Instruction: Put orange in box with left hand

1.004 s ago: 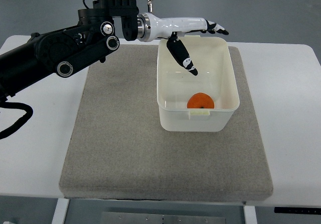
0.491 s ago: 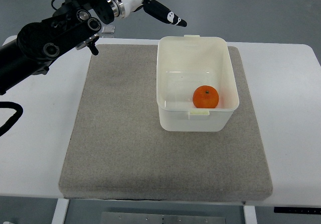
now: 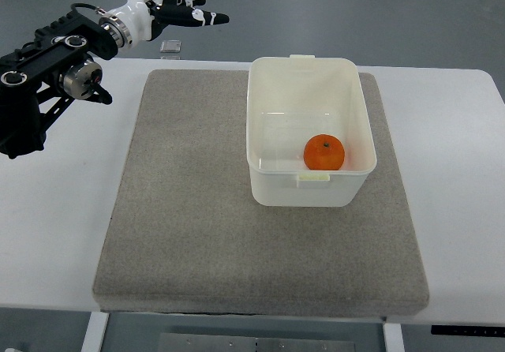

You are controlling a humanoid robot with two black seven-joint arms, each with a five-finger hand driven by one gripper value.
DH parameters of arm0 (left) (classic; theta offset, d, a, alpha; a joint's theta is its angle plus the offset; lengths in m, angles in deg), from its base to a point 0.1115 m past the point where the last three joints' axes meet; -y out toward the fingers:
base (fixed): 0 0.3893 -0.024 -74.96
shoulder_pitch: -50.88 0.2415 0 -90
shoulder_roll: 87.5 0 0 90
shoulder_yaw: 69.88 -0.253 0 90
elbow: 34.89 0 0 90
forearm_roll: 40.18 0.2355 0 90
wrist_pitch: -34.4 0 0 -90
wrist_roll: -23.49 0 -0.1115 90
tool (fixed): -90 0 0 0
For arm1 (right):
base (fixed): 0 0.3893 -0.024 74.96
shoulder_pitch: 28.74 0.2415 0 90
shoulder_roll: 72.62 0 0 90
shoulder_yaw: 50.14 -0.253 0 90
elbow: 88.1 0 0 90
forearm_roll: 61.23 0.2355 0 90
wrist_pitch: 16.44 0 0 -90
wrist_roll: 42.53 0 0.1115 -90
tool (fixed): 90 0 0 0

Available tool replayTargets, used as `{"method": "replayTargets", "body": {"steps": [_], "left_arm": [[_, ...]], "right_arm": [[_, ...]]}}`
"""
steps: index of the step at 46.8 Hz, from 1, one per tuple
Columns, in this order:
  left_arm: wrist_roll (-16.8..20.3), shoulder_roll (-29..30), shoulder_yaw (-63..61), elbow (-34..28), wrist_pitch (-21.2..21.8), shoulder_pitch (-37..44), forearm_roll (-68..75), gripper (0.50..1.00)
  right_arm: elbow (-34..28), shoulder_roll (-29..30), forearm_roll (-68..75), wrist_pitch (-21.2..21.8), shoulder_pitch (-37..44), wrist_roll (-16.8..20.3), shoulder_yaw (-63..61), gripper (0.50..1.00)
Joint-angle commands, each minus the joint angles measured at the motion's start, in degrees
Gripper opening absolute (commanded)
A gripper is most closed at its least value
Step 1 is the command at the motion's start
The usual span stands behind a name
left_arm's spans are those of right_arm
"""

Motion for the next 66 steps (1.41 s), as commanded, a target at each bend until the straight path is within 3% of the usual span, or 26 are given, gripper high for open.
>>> {"method": "replayTargets", "body": {"steps": [1,10,26,39,66], "left_arm": [[0.1,0.3,3.2,0.0,-0.5,3.5,-1.8,0.999],[-0.1,2.1,6.2,-3.2,-7.9,6.1,-2.2,0.999],[-3.4,1.3,7.2,-23.4,-29.3,5.2,-14.2,0.999],[-12.2,1.0,7.2,-24.1,-29.3,5.2,-27.8,0.999],[-12.7,-1.5,7.2,-24.0,-29.3,4.9,-28.9,0.999]], "right_arm": [[-0.1,0.0,0.0,0.0,0.0,0.0,0.0,0.926],[0.0,0.0,0.0,0.0,0.0,0.0,0.0,0.926],[-0.1,0.0,-0.1,0.0,0.0,0.0,0.0,0.926],[0.0,0.0,0.0,-0.1,0.0,0.0,0.0,0.926],[-0.1,0.0,-0.1,0.0,0.0,0.0,0.0,0.926]]}}
